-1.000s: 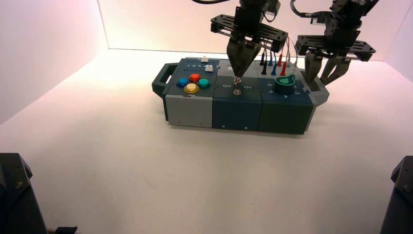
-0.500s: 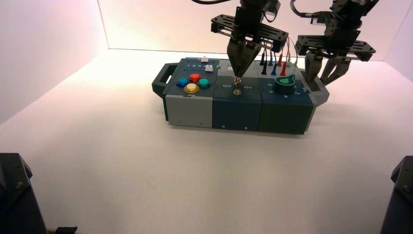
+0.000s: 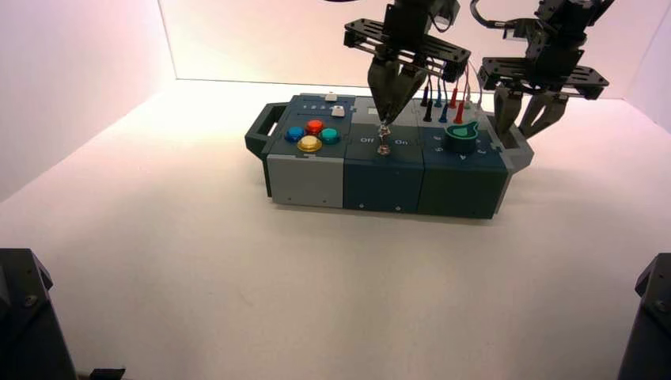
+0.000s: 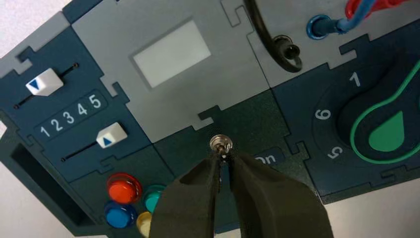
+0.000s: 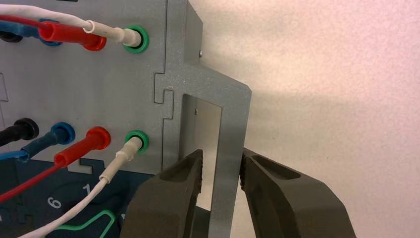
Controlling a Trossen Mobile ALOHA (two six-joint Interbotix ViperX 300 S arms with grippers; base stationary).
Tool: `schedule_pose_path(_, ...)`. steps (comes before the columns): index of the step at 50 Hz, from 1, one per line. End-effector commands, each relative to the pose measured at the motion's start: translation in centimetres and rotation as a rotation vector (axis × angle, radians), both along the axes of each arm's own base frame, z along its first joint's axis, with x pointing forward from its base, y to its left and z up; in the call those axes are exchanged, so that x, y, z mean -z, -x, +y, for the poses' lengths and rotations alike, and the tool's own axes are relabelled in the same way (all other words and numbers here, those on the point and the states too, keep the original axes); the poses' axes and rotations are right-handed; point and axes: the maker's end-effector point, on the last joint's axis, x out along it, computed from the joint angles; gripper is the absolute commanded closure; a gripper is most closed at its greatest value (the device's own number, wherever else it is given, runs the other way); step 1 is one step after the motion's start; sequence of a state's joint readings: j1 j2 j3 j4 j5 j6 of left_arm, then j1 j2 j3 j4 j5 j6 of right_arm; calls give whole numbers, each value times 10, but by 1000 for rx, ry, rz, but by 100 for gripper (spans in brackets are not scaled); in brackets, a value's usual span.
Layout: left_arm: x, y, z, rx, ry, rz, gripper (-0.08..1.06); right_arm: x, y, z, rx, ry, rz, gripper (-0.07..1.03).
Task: Flip the bottom switch on with the left gripper.
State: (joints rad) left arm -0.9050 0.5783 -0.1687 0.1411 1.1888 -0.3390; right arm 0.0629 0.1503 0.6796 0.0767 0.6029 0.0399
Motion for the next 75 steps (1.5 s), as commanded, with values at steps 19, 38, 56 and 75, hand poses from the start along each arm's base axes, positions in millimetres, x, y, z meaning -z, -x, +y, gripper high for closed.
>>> schedule_pose_path(19, -55, -13, -11, 12, 88, -78, 81, -11, -9, 4, -3, -6, -41, 57)
schedule_pose_path(38, -68, -9, -1, 13, 90, -83, 89, -12, -9, 3, -3, -6, -41, 57)
schedule_pose_path(56, -89, -13, 34, -73, 240, -106, 101, -14, -11, 4, 2, -11, -52, 57)
schedule_pose_path(75, -64, 15, 13, -69, 399, 63, 101, -25, -23, 7, 16, -30, -104, 57)
